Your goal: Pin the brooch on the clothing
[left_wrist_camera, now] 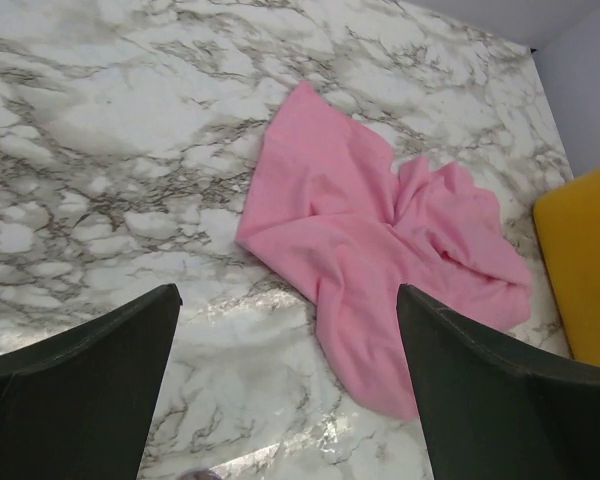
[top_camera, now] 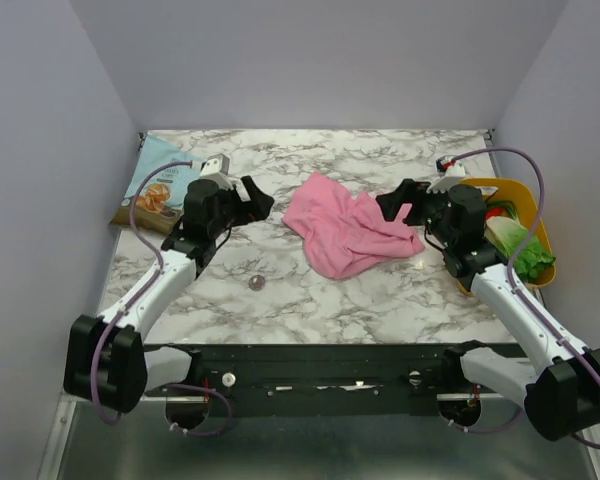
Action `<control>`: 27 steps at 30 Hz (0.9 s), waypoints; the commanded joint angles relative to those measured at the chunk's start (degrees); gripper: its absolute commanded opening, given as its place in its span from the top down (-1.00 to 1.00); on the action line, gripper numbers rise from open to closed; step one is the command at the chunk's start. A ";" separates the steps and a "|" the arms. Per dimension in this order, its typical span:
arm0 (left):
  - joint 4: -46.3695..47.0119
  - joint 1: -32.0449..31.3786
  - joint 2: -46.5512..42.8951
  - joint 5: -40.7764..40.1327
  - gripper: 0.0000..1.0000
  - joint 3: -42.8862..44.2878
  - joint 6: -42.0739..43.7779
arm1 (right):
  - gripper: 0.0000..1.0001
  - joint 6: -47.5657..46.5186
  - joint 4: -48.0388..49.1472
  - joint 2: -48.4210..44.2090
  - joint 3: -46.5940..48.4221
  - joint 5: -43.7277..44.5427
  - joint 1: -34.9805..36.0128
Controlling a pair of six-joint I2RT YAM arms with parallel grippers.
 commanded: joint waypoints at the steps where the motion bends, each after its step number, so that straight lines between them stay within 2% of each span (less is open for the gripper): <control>1: -2.44 -2.66 10.27 4.05 -0.97 10.29 -0.47 | -1.00 -0.55 -2.62 0.98 -0.31 -2.80 0.08; 8: -10.36 -4.60 33.19 4.57 -0.96 28.06 2.43 | -1.00 -0.02 -3.85 1.78 -1.01 -3.25 -0.01; 14: -16.26 -4.86 48.93 5.28 -0.73 42.56 5.24 | -1.00 -0.10 -4.21 3.01 -1.18 -2.90 -0.01; 18: -20.12 -4.86 56.07 5.28 -0.58 49.69 7.18 | -1.00 -0.28 -6.49 3.80 -0.40 -2.20 -0.01; 23: -20.83 -4.86 61.70 7.29 -0.53 54.00 8.24 | -1.00 -0.72 -6.76 4.50 -0.22 -1.32 -0.01; 26: -20.22 -4.86 63.37 8.87 -0.36 54.36 8.32 | -1.00 -0.72 -7.11 5.03 0.05 -1.58 0.08; 27: -19.96 -4.86 63.64 9.32 -0.23 54.10 8.32 | -1.00 -0.72 -7.19 5.29 0.22 -1.67 0.08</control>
